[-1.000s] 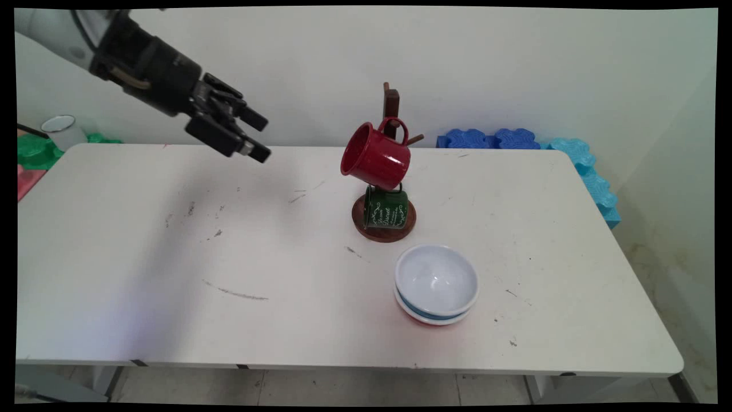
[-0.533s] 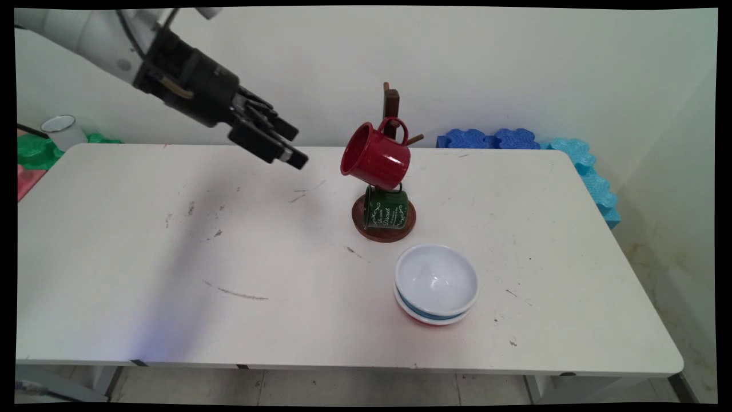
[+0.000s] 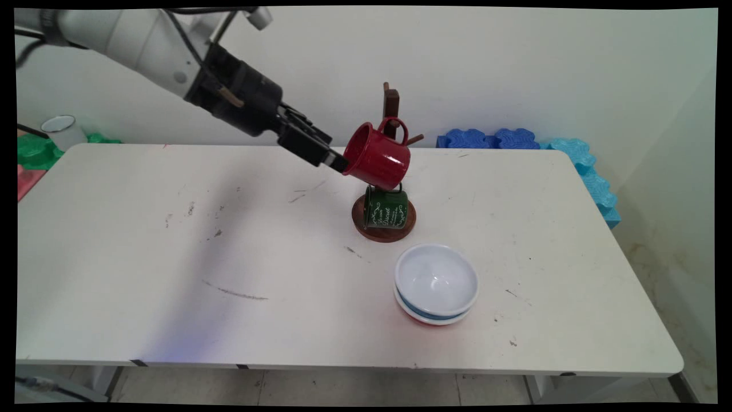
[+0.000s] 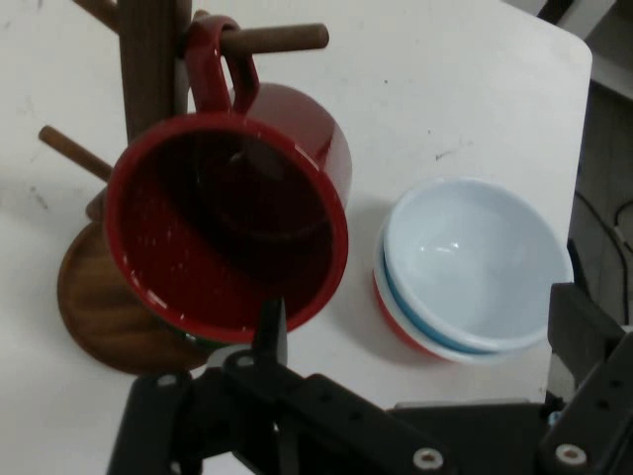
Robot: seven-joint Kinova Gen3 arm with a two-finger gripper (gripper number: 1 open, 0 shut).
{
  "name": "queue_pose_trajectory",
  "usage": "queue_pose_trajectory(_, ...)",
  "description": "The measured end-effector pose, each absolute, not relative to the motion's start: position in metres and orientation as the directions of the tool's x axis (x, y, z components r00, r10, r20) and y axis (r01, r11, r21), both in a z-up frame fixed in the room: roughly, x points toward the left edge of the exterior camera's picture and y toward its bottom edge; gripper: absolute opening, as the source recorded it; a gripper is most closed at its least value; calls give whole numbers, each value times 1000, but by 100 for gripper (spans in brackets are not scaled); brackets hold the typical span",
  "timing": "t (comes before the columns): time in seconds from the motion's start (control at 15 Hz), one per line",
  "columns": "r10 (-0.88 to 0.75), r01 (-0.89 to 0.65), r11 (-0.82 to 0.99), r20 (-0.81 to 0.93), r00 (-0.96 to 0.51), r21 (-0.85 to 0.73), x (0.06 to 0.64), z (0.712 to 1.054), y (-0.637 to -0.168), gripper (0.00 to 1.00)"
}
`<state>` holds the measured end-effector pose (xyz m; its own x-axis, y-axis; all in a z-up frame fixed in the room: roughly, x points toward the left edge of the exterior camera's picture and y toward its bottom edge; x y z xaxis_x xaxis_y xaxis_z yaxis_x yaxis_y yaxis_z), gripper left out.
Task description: Pick up the red mug from the rack
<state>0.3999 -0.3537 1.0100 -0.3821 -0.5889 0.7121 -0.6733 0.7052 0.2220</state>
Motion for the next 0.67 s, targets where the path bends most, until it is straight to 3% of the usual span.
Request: queue_pose_trajectory(0.67, -632, -703, 661, 699, -334, 262, 368, 990, -373, 100)
